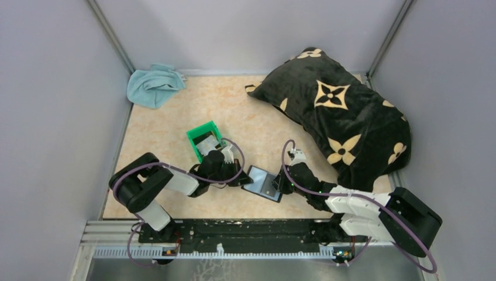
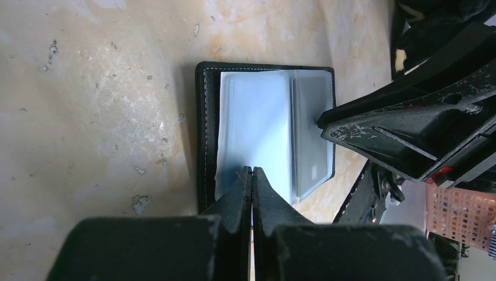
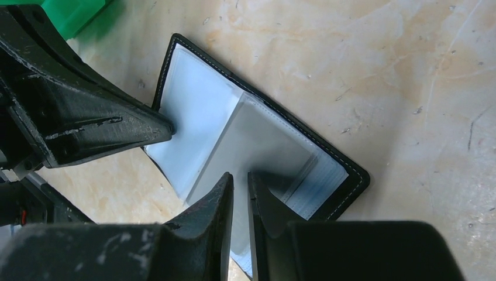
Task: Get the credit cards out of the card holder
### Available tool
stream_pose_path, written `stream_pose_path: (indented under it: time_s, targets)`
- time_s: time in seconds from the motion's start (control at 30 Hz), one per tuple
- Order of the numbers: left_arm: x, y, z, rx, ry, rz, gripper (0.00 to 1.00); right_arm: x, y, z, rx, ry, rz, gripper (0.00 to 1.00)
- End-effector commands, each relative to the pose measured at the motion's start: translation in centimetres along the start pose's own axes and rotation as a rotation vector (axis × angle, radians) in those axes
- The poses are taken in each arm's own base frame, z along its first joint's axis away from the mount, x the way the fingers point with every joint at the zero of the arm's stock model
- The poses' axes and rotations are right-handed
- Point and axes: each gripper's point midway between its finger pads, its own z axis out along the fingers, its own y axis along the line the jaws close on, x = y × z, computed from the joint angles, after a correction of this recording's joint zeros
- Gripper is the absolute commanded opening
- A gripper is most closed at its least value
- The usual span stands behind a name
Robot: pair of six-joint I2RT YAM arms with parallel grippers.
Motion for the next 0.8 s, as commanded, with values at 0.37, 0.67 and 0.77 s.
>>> stream_pose_path:
  time_s: [0.37,0.67,0.77]
  targets:
    - [3.2,1.5,-0.5,-0.041,0.056,-0.089,0.00,-2.7,0.4,-0.4,0.038,-0.064,-0.017,0.41]
    - [4.2,0.7,-0.5,-0.057,0.010,-0.139,0.00,-2.6,-0.5,-1.2,0.049,-0.061,-0.017,0.42]
    - [4.5,0.1,-0.1,-0.047,0.008,-0.139,0.00,-2.1,-0.6,-1.2,0.040,-0.051,-0.015,0.42]
